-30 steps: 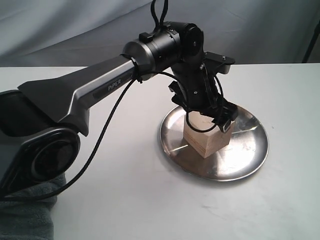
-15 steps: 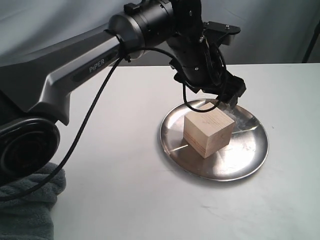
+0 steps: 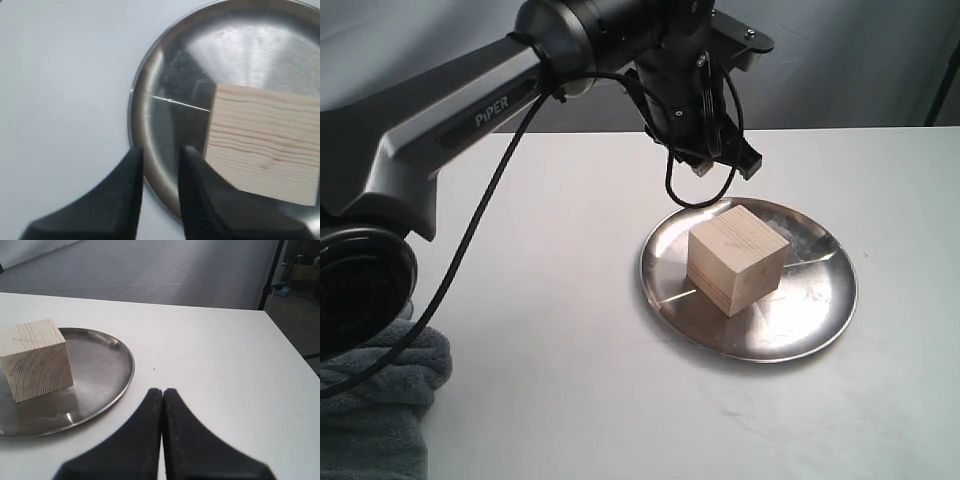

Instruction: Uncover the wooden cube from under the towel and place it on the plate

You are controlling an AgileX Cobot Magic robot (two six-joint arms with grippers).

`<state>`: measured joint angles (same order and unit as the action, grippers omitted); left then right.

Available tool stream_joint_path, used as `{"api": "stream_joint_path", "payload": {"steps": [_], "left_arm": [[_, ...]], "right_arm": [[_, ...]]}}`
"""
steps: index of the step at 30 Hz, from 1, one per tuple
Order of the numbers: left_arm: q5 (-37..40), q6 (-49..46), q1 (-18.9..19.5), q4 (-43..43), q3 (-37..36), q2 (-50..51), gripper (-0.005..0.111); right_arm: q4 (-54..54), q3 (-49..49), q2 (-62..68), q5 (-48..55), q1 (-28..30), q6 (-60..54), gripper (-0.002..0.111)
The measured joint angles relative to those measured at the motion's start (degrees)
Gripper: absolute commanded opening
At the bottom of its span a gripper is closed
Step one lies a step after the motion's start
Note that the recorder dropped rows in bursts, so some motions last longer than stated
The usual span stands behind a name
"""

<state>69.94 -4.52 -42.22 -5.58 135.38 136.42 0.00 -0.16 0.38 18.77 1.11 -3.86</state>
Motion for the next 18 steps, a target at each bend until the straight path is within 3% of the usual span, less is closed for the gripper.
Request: {"api": "stream_joint_path", "payload": {"steps": [2,18], "left_arm": [[0.0,2.2,0.3,-2.0,0.0,0.0,0.0],[0.0,11.0,8.7,-3.8,0.0,-0.1,0.0]], "right_arm": [[0.0,0.0,0.0,0.0,0.0,0.0,0.0],[0.0,0.0,0.0,0.0,0.0,0.0,0.0]]}}
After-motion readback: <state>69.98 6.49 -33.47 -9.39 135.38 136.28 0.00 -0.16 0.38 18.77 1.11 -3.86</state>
